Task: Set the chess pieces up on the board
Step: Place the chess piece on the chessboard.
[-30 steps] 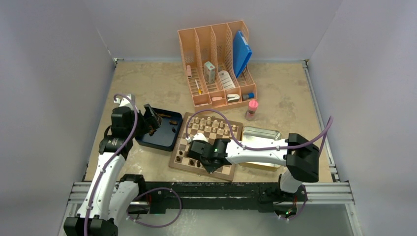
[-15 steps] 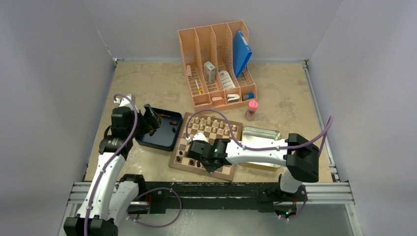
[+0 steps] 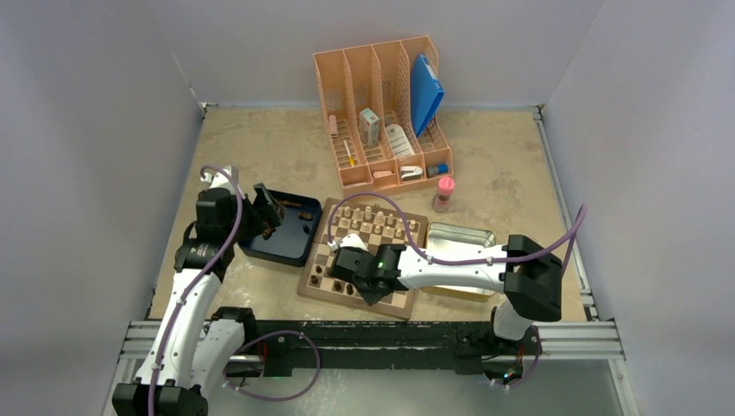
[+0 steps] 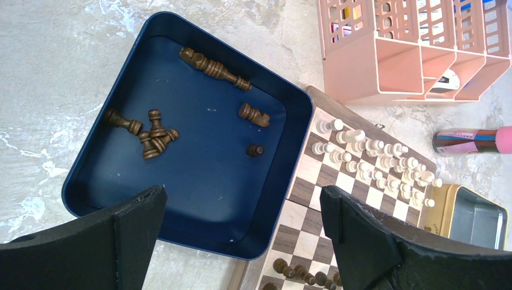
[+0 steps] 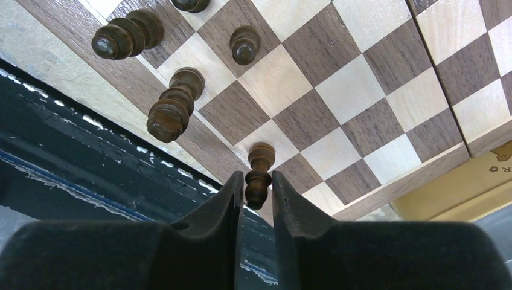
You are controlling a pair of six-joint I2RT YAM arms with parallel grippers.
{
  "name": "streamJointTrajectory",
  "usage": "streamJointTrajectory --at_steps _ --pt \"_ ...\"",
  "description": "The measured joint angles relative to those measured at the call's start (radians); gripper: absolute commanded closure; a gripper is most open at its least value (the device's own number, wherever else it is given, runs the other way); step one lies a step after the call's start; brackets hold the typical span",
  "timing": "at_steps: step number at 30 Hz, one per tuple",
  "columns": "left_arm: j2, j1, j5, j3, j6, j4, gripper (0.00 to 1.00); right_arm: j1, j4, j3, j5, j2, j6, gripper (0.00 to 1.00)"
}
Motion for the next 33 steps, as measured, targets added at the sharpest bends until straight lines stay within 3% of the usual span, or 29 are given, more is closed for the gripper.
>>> streamJointTrajectory --at_steps 11,16,24,30,33 --pt "0.000 0.000 0.000 0.000 0.000 0.000 0.01 -0.005 0.010 0.000 0.000 0.010 -0.002 0.60" --pt "0.000 -0.001 0.000 0.000 0.000 0.000 0.02 -0.005 0.011 0.002 0.001 0.016 -0.001 0.50" --pt "0.006 -0.004 -0.037 0.001 -0.029 -0.014 0.11 -0.009 0.017 0.012 0.010 -0.014 0.009 0.47" --pt "0.014 -0.005 -0.112 0.001 -0.150 -0.054 0.27 -0.011 0.031 0.024 0.035 -0.122 0.022 0.47" --pt "0.038 -0.005 -0.128 0.009 -0.222 -0.059 0.30 -0.011 0.052 0.027 0.049 -0.190 0.026 0.48"
